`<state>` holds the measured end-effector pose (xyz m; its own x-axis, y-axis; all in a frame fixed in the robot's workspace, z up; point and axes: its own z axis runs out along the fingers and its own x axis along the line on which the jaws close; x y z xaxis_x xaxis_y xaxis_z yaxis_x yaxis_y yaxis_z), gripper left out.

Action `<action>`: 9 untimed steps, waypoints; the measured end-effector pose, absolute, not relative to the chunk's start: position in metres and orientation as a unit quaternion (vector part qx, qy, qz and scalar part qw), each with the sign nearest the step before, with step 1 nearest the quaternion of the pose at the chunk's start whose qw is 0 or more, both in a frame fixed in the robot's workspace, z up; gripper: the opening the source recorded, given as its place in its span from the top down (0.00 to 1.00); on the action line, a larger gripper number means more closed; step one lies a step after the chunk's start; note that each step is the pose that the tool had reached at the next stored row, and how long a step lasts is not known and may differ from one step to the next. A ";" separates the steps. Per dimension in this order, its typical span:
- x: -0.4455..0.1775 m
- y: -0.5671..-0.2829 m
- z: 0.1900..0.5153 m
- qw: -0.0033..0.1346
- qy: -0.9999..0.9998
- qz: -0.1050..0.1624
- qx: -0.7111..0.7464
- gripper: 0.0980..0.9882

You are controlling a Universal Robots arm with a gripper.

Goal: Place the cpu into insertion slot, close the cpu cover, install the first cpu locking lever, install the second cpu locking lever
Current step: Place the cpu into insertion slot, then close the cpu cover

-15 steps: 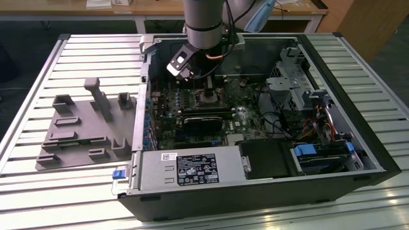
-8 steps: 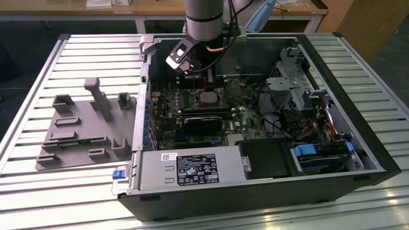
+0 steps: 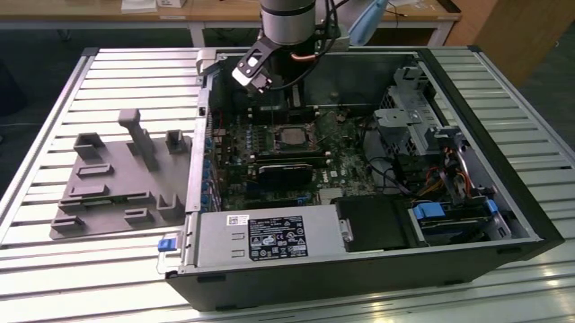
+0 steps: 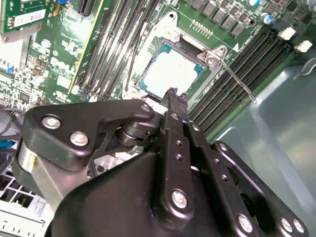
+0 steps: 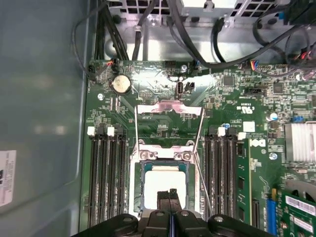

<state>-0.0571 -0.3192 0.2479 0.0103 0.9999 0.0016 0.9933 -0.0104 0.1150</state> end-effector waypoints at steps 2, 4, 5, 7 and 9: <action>-0.057 -0.319 0.248 0.040 0.702 0.041 0.710 1.00; -0.057 -0.319 0.248 0.040 0.702 0.041 0.710 1.00; -0.057 -0.319 0.248 0.040 0.702 0.041 0.710 1.00; -0.057 -0.319 0.248 0.040 0.702 0.041 0.710 1.00; -0.057 -0.319 0.248 0.040 0.702 0.041 0.710 1.00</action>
<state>-0.0571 -0.3192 0.2482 0.0112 0.9999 0.0016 0.9933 -0.0113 0.1151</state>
